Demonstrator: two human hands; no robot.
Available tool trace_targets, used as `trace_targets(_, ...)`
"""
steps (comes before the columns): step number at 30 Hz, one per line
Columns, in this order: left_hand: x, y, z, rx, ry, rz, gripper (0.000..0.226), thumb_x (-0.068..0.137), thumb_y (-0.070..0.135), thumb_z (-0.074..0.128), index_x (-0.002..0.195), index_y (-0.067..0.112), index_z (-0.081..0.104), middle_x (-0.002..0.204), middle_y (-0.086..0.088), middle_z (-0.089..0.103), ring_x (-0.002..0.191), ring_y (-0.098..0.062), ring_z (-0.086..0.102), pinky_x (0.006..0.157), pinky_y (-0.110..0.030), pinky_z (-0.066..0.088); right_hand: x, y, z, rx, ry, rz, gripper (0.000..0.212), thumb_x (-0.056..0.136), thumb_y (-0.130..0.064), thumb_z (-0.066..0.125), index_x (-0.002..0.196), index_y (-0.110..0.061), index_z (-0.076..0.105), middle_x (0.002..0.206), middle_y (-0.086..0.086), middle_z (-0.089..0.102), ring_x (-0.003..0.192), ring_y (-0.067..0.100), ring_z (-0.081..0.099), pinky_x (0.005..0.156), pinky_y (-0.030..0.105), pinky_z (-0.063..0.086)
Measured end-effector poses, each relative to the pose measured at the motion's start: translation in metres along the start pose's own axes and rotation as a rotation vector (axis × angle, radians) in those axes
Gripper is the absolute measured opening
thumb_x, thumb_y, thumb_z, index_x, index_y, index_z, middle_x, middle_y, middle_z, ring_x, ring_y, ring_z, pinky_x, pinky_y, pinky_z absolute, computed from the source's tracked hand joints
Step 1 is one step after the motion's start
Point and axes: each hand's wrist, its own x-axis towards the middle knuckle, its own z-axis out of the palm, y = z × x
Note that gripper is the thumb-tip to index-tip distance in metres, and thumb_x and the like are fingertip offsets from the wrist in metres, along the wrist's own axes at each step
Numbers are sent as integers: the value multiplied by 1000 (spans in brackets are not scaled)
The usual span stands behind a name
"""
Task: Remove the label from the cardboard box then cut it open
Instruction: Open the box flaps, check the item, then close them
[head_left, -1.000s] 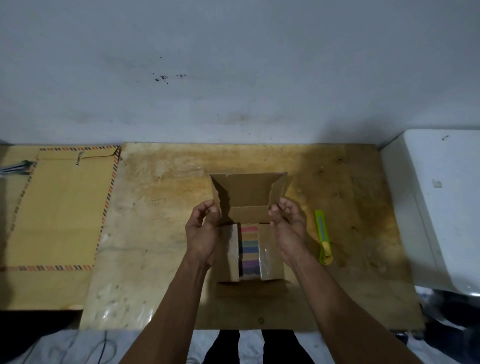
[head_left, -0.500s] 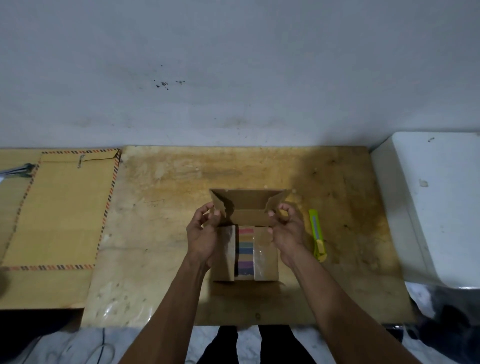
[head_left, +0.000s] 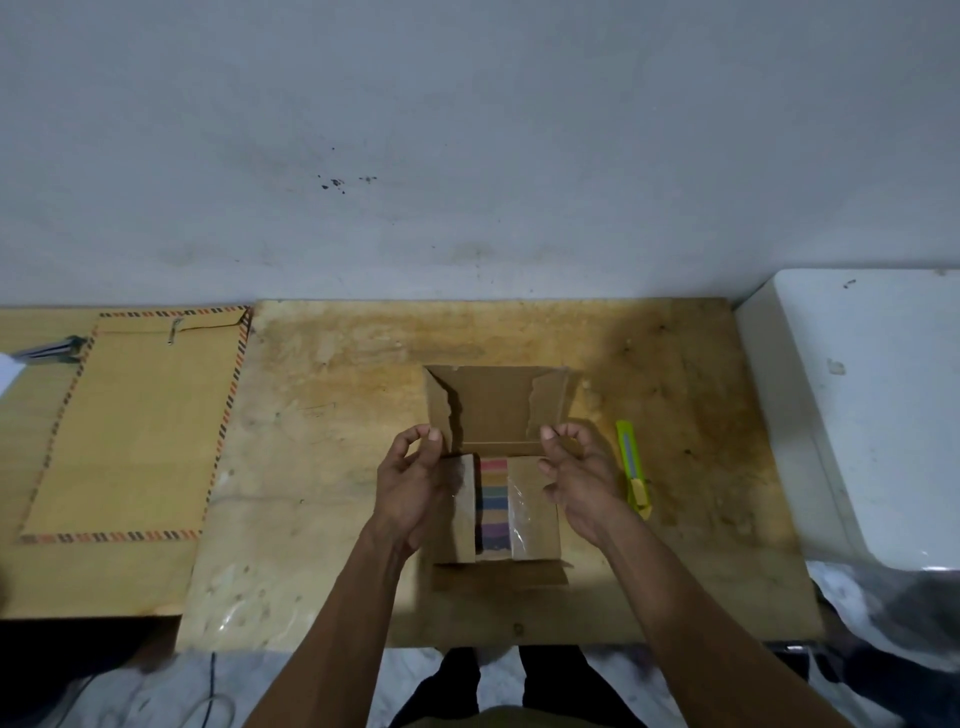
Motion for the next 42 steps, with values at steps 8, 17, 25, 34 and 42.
trace_targets(8, -14, -12, -6, -110, 13, -16, 13, 96, 18, 60, 106, 13, 66, 85, -3, 73, 80, -16, 69, 77, -34, 57, -15, 15, -9, 105, -27, 14, 44, 86, -50, 64, 122, -26, 56, 118, -6, 62, 116, 16, 58, 88, 37, 46)
trace_targets(17, -22, -12, -10, -120, 63, -72, 27, 96, 27, 60, 74, 15, 68, 74, -9, 64, 74, -22, 60, 83, -41, 50, -27, 24, -18, 197, -119, -12, 80, 76, -56, 69, 140, -15, 44, 131, 0, 57, 128, 19, 50, 101, 40, 42)
trace_targets(25, -23, -12, -11, -71, 97, -96, 13, 97, 16, 58, 94, 8, 67, 93, -17, 70, 89, -28, 66, 72, -35, 54, -30, 26, -30, 312, -177, 51, 26, 90, -31, 65, 111, -18, 58, 90, -9, 72, 105, 14, 60, 86, 35, 46)
trace_targets(34, -23, -21, -20, -7, 144, -129, 5, 88, 4, 60, 91, 1, 63, 90, -19, 66, 84, -29, 62, 79, -42, 53, -35, 31, -34, 197, -168, 42, 10, 92, -16, 63, 100, -12, 68, 92, 4, 73, 90, 18, 67, 71, 32, 51)
trace_targets(42, -28, -29, -17, 78, 136, -35, 11, 94, -6, 55, 91, 4, 56, 75, -13, 52, 52, -14, 50, 45, -20, 45, -32, 38, -27, -88, -22, -93, 12, 88, -3, 67, 98, -11, 66, 98, 0, 68, 94, 12, 62, 81, 22, 52)
